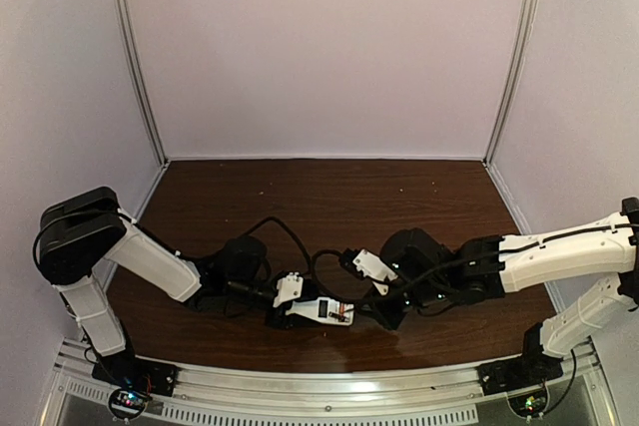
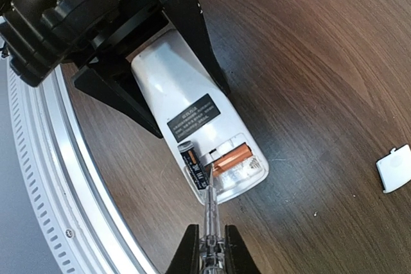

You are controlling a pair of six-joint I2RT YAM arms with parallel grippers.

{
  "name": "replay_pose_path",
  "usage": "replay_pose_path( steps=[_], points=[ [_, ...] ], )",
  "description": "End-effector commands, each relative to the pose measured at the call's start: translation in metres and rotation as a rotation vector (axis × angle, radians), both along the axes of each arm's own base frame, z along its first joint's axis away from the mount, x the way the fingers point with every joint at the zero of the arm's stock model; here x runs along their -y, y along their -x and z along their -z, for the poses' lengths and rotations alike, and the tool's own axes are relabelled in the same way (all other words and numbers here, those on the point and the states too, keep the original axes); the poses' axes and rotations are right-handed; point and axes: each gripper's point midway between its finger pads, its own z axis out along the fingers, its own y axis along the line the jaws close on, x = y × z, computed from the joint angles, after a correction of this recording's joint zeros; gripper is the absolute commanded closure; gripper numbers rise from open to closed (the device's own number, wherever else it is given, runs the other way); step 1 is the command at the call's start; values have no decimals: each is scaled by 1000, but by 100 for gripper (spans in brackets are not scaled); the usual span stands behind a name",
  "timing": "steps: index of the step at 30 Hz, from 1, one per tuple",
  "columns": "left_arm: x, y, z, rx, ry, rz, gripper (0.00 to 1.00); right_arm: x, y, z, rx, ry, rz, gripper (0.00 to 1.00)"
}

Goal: Unload the batteries from the remote control

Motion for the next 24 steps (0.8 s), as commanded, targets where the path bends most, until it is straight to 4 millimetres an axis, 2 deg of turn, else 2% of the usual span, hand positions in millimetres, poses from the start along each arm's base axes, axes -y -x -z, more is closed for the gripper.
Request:
replay_pose_path(
  steps=[1, 24],
  points=[
    [9, -7, -14, 37, 55, 4, 100, -9, 3, -6, 1, -29, -16, 100],
    [7, -10, -16, 31, 66, -2, 100, -7, 15, 2, -24, -25, -16, 100]
  ],
)
